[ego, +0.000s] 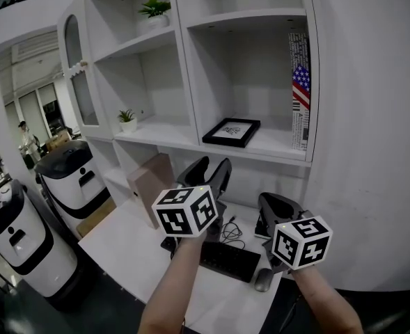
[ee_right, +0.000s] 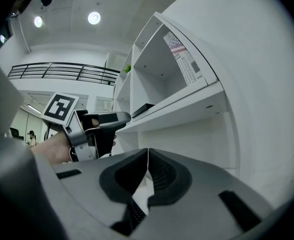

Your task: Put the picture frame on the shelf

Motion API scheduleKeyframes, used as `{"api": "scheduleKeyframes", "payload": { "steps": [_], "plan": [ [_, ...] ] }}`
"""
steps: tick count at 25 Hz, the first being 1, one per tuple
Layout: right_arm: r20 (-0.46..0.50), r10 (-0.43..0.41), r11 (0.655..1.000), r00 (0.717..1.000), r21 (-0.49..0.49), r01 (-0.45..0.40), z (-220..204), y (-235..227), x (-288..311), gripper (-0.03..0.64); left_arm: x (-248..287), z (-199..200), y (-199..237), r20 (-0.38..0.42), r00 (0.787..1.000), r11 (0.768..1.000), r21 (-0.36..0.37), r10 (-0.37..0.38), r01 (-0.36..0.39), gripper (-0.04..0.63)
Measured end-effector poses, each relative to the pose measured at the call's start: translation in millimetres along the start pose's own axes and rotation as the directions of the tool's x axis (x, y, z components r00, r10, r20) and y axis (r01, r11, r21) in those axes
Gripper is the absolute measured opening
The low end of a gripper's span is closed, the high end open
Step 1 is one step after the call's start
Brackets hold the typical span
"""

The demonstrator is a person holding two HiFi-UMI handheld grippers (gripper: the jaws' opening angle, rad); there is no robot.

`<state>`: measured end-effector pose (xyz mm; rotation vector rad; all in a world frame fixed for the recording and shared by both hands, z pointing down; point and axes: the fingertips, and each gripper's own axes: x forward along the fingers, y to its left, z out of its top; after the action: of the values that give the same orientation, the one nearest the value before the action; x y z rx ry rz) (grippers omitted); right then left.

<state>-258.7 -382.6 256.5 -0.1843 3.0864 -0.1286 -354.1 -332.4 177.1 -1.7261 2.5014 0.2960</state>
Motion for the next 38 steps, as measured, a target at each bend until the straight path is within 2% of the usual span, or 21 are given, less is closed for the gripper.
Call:
{"api": "scheduleKeyframes", "payload": {
  "steps": [11, 16, 26, 31, 38],
  "plan": [
    [-0.03, 0.025, 0.999, 0.999, 0.036, -0.024, -25.9, 17.2, -15.3, 0.002, -54.3, -57.6, 4.8, -0.091, 0.993, 0.993, 0.104, 0.068, -0.059, 0.119],
    [-0.047, 0.025, 0.998, 0.999, 0.05, -0.022, -39.3, 22.8, -23.0, 0.002, -73.9, -79.4, 4.8, -0.135, 0.987, 0.987, 0.149, 0.083, -0.063, 0.086],
    [-0.076, 0.012, 0.996, 0.997, 0.087, -0.005, -66.8, 33.5, -42.9, 0.002, -115.3, -114.2, 6.5, -0.184, 0.979, 0.991, 0.115, 0.083, -0.062, 0.049],
    [-0.114, -0.013, 0.997, 0.993, 0.07, 0.021, -92.2, 39.3, -60.4, 0.002, -139.8, -139.5, 7.0, -0.228, 0.969, 0.99, 0.122, 0.095, -0.069, 0.031],
    [-0.173, -0.028, 0.996, 0.985, 0.077, 0.041, -125.6, 44.1, -84.9, 0.002, -173.3, -167.1, 12.6, -0.264, 0.956, 0.99, 0.082, 0.129, -0.112, 0.025]
  ]
}}
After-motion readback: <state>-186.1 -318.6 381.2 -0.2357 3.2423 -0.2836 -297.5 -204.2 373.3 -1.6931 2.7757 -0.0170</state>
